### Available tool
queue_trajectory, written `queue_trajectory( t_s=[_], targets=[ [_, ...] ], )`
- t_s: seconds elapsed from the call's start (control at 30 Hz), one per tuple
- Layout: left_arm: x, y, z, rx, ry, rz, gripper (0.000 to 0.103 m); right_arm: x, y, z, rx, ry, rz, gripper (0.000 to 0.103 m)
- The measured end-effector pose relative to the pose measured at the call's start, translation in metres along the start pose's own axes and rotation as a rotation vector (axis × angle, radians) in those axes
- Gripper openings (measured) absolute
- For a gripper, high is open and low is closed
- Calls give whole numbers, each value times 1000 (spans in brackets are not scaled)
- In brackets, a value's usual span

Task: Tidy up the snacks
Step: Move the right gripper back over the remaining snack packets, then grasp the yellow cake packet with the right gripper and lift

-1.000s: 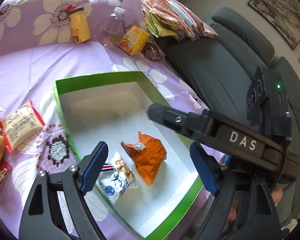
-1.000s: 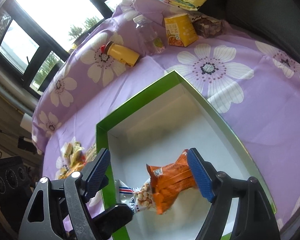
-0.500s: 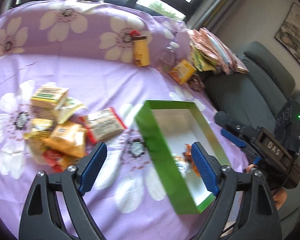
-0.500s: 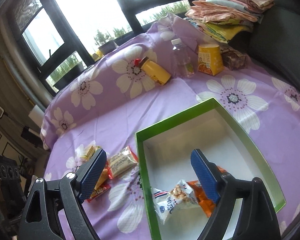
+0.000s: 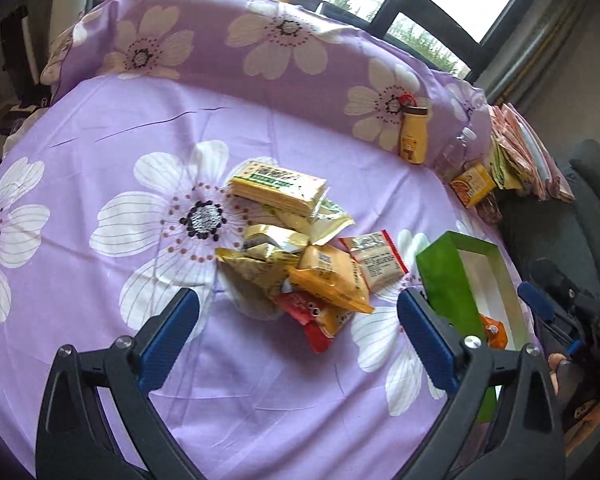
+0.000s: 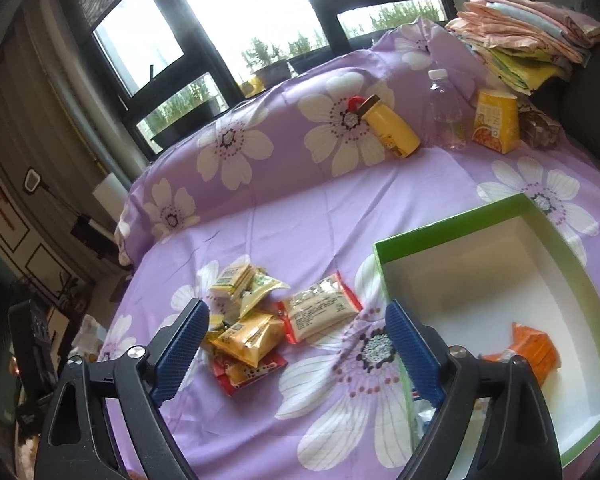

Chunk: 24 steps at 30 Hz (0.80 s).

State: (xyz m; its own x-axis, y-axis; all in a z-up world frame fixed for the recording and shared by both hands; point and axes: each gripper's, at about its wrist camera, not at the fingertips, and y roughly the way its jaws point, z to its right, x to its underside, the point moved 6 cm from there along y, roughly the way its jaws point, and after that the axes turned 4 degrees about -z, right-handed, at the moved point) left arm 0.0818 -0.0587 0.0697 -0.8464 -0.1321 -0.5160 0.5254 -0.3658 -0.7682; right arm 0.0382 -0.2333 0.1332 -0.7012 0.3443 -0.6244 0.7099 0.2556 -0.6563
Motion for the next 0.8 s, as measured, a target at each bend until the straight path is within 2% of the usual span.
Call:
queue_trajectory(
  t_s=[0.13,0.27,0.47,0.53,0.6,0.8],
  targets=[
    [3,9,-9,-24,-13,-32,100,16,28,-16,-59,5,-86,100],
    [7,19,-12,-65,14,-67,100,28,48,-25,-36,-20,-141,99],
    [13,32,-20,-75,-8,-114,100,39,64,-24,-36,1,-202,99],
    [14,35,-20,-66,-6,-117,100,42,70,-24,-36,8,-225,99],
    [18,42,-22,-57,-15,-153,100,44,76,-26,-47,14,-246,99],
    [24,53,-29,-25,-100,-203,99,45,101,-23,-105,67,-302,99]
  ],
)
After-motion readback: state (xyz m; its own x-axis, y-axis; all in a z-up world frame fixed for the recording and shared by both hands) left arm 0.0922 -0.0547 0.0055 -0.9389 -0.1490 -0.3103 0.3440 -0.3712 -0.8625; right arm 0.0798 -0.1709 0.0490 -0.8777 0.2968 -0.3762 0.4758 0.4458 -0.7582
